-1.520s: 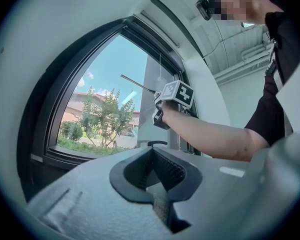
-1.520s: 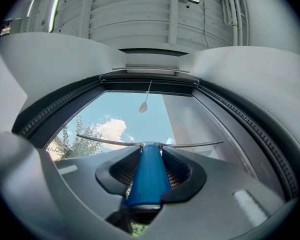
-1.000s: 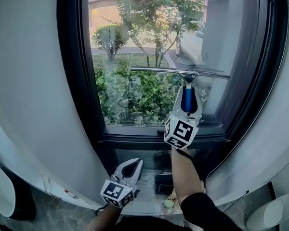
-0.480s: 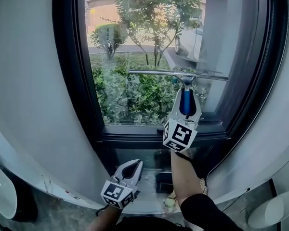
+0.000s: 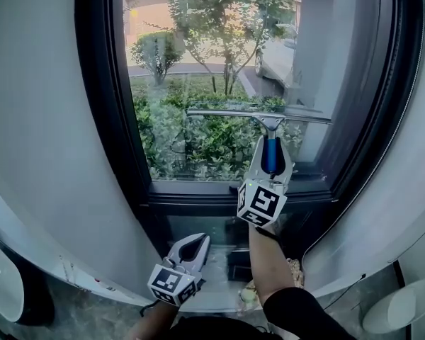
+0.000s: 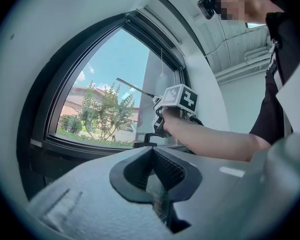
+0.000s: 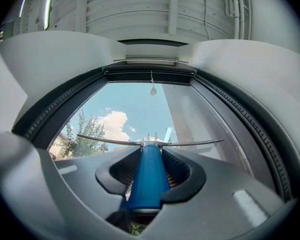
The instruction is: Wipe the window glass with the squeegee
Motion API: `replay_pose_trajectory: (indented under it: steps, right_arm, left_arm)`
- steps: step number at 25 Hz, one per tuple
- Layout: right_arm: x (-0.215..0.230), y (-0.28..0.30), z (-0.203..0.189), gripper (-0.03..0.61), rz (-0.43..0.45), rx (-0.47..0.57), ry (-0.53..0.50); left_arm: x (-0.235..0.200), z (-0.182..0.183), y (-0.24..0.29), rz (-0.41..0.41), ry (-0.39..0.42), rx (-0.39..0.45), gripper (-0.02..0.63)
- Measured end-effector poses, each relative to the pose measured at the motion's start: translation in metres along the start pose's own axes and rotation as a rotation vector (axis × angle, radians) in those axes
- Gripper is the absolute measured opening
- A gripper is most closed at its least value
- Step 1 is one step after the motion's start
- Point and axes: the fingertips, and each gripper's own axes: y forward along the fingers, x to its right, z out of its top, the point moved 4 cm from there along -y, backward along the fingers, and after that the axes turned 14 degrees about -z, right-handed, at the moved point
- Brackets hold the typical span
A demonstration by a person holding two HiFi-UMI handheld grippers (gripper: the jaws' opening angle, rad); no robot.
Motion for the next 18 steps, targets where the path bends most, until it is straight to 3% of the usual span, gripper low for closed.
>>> replay_pose_trajectory:
  steps: [18]
  right_arm:
    - [0.005, -0.013, -0.015, 0.129, 0.003, -0.036, -0.023]
  left_arm:
    - [-0.004, -0.003, 0.003, 0.006, -0.020, 0.019, -0.002]
